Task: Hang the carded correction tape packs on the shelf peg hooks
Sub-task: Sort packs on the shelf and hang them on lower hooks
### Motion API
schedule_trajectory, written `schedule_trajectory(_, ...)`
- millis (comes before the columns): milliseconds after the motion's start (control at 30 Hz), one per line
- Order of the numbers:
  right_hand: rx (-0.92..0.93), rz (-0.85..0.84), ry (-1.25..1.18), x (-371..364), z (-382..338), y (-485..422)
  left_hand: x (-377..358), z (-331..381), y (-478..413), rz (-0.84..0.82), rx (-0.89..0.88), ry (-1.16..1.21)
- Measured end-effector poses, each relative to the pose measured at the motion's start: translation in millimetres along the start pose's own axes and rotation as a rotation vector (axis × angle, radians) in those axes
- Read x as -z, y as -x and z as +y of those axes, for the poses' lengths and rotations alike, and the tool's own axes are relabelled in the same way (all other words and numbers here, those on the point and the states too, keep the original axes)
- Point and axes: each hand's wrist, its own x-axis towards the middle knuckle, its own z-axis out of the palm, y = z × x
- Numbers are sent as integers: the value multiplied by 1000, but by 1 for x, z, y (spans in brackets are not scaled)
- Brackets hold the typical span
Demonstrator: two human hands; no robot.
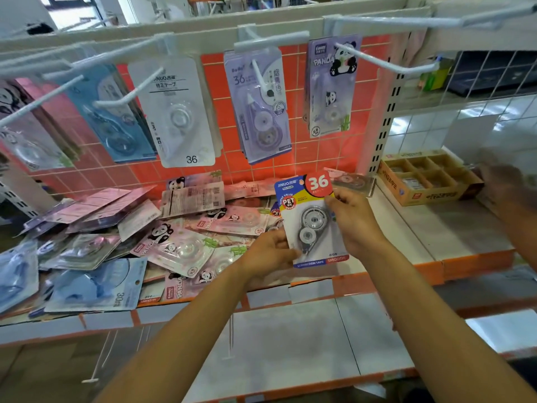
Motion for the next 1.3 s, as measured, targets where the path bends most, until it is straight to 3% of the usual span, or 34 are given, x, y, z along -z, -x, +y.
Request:
schedule_trajectory(267, -32, -13, -68, -21, 1, 3, 11, -2, 15, 75, 6, 162)
schedule_trajectory(667, -73, -64, -136, -52, 2, 19, 35, -17, 47, 93, 11, 184)
schedule_trajectory(1300, -51, -88, -93, -181, -2, 136, 142, -70, 181, 128, -21, -61)
